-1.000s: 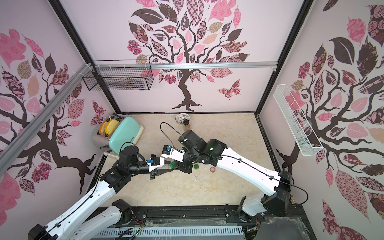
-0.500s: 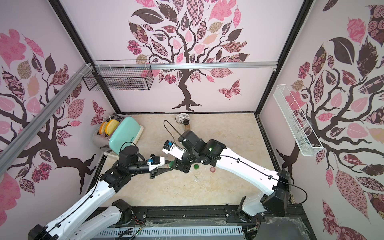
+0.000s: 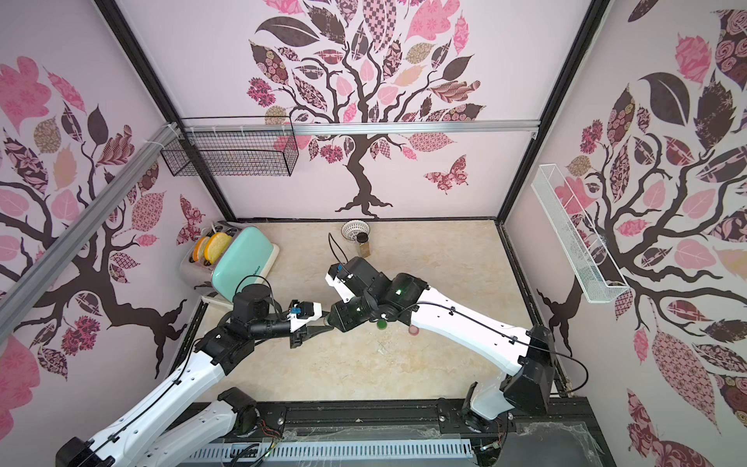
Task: Close the paint jar lid
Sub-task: Screw the lid onto the paint jar.
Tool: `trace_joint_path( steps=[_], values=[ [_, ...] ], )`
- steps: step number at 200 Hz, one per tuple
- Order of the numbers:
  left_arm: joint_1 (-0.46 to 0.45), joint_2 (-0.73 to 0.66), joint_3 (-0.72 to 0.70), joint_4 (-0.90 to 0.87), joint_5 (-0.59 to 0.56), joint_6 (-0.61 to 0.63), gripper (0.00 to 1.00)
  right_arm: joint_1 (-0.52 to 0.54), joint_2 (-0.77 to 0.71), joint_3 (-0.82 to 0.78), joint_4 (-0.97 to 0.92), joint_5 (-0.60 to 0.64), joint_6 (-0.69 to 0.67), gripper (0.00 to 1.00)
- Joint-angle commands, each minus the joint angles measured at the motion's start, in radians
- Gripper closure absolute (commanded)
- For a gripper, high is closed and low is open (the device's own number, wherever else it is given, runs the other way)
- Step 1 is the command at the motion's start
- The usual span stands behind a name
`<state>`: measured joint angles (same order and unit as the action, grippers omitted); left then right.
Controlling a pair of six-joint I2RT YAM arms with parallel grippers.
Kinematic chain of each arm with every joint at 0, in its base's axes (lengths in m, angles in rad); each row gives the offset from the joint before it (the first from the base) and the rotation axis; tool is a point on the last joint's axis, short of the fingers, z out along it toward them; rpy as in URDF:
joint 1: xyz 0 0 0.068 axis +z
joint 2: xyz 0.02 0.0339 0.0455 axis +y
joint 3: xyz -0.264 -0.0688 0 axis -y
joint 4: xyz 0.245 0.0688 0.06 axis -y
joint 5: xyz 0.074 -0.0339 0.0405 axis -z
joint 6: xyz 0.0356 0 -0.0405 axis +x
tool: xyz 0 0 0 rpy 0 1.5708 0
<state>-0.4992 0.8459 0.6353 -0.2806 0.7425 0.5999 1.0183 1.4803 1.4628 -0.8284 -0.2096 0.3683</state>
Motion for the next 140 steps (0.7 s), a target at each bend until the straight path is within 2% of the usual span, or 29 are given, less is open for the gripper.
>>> trace_joint_path(
  steps=[1,23,44,68,99,140],
  values=[
    [-0.018,-0.021,0.008,0.075,0.087,0.008,0.79,0.006,0.023,0.035,0.059,0.051,0.056,0.89],
    [-0.018,-0.022,0.009,0.075,0.087,0.008,0.79,0.005,-0.008,0.052,0.019,0.087,-0.066,0.71],
    [-0.019,-0.024,0.007,0.075,0.087,0.008,0.79,-0.004,-0.085,0.024,0.026,0.122,-0.246,0.53],
    [-0.018,-0.020,0.009,0.076,0.093,0.006,0.79,-0.032,-0.204,-0.055,0.098,0.072,-0.455,0.39],
    [-0.018,-0.019,0.007,0.075,0.102,0.005,0.79,-0.049,-0.257,-0.096,0.095,-0.106,-0.682,0.37],
    [-0.018,-0.019,0.009,0.074,0.107,0.003,0.79,-0.049,-0.196,-0.055,-0.001,-0.164,-0.847,0.37]
  ],
)
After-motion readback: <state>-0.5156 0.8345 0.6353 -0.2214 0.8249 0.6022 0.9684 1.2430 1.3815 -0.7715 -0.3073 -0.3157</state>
